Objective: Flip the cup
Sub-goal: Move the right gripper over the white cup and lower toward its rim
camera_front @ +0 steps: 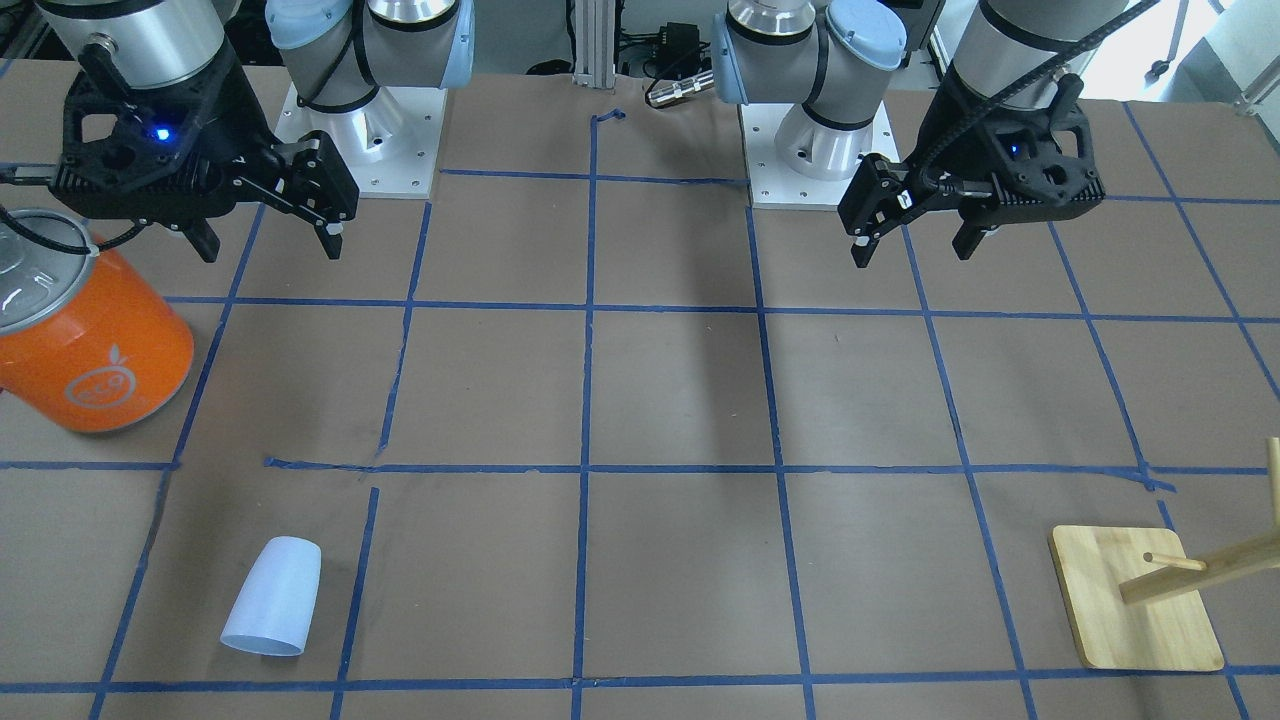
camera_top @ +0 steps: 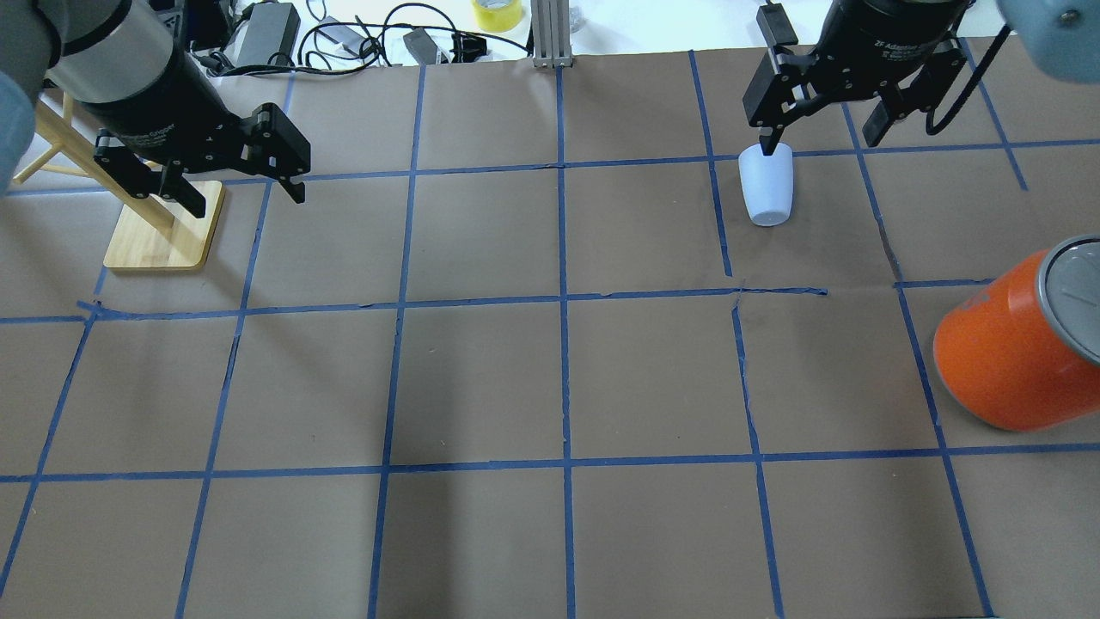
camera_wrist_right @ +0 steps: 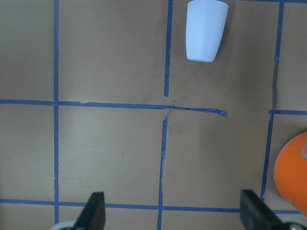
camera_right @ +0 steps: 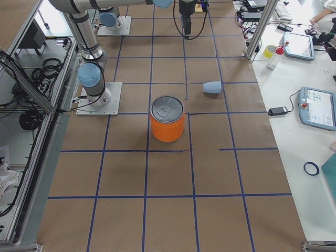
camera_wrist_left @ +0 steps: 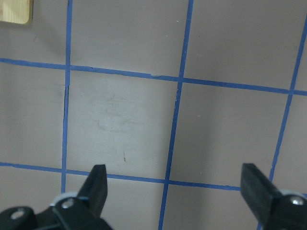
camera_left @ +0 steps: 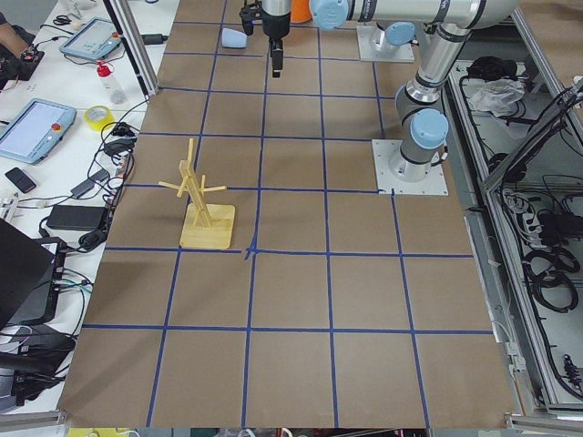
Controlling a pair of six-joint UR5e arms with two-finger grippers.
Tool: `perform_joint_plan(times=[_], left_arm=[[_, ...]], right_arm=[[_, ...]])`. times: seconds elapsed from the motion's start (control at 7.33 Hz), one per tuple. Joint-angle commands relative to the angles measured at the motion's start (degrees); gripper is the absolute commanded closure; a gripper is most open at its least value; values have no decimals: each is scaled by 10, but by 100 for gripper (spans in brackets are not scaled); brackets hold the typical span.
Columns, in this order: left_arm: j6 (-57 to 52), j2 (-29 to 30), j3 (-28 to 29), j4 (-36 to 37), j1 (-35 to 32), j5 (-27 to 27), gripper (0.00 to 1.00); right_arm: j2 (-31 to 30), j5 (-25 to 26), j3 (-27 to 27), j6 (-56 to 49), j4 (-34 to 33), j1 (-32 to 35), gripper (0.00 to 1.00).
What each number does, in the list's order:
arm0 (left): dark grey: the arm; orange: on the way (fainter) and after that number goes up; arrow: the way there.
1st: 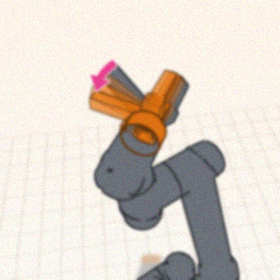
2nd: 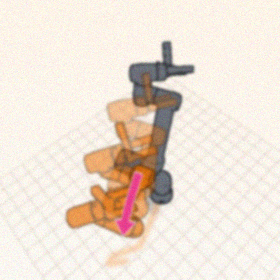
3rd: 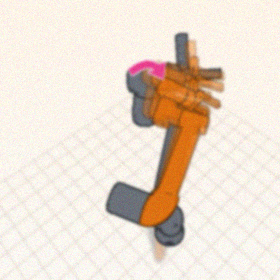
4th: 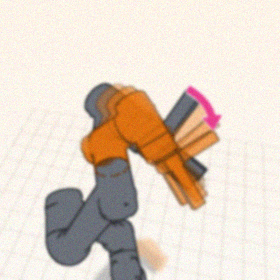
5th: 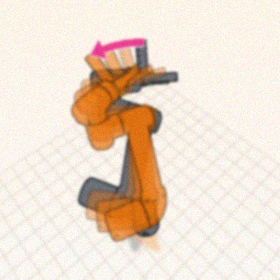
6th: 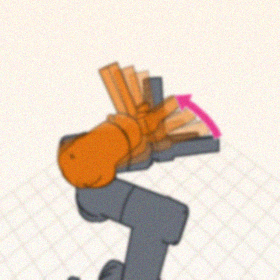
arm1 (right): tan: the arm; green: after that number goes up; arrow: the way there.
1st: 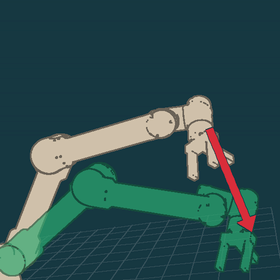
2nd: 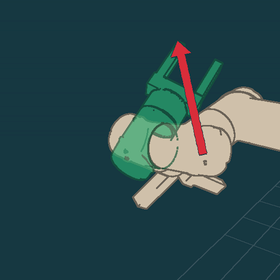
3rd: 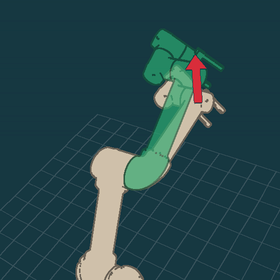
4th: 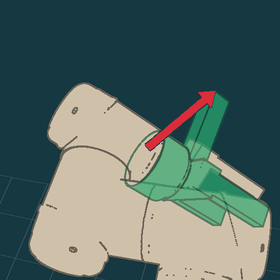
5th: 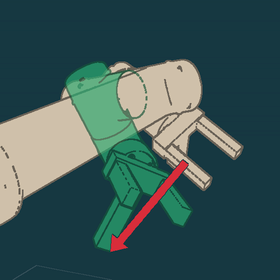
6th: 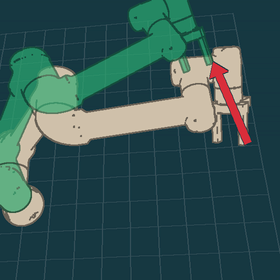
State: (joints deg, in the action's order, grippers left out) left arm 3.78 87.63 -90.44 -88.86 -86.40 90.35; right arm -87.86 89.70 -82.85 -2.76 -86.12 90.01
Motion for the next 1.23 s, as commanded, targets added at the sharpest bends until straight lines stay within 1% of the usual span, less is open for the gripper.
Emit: perform_joint_plan(times=[0.0,0.14,0.27,0.41,0.55,0.68,0.82,0.95,1.09], left_arm=[[0,0,0,0,0,0,0],[0,0,0,0,0,1,0],[0,0,0,0,0,1,0],[0,0,0,0,0,0,0],[0,0,0,1,0,0,0],[0,1,0,1,0,0,0],[0,1,0,1,1,0,0],[-1,0,1,1,3,-2,0],[0,0,1,1,3,-3,0]], right_arm=[[1,-4,0,5,-21,-11,0],[14,-7,11,6,-54,-36,0],[59,-7,17,-2,-98,-74,0],[105,-19,18,-1,-188,-83,0],[157,-24,18,15,-235,-81,0],[207,-19,16,15,-272,-82,0],[235,-17,16,18,-295,-82,0],[262,-22,16,17,-302,-82,0],[293,-22,13,3,-353,-84,0]])
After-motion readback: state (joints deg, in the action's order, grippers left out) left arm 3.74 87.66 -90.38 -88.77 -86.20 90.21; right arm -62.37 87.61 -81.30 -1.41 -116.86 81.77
